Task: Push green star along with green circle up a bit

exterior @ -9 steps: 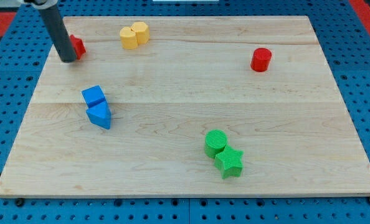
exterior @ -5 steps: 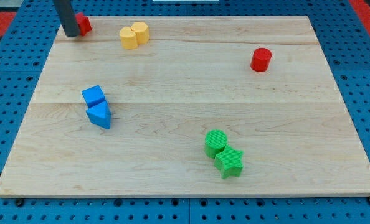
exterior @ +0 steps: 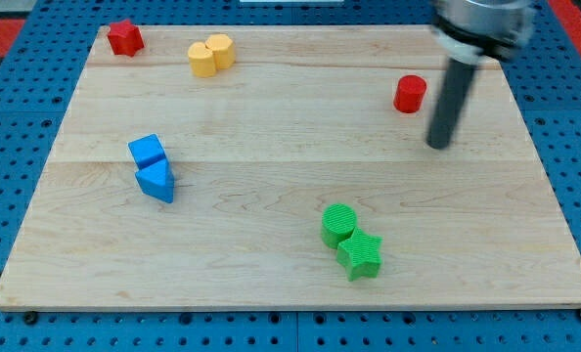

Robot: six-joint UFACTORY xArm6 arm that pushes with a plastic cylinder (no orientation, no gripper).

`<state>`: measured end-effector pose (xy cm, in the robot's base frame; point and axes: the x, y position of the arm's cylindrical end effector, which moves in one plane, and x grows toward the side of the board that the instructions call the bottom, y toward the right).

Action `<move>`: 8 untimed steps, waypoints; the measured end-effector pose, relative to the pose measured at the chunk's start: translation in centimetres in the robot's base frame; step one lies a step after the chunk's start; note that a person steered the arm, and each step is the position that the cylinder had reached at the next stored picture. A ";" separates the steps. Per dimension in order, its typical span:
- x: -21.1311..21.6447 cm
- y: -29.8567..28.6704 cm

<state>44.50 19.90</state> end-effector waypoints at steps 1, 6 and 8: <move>8.6 0.6; 14.7 -13.1; 11.0 -13.8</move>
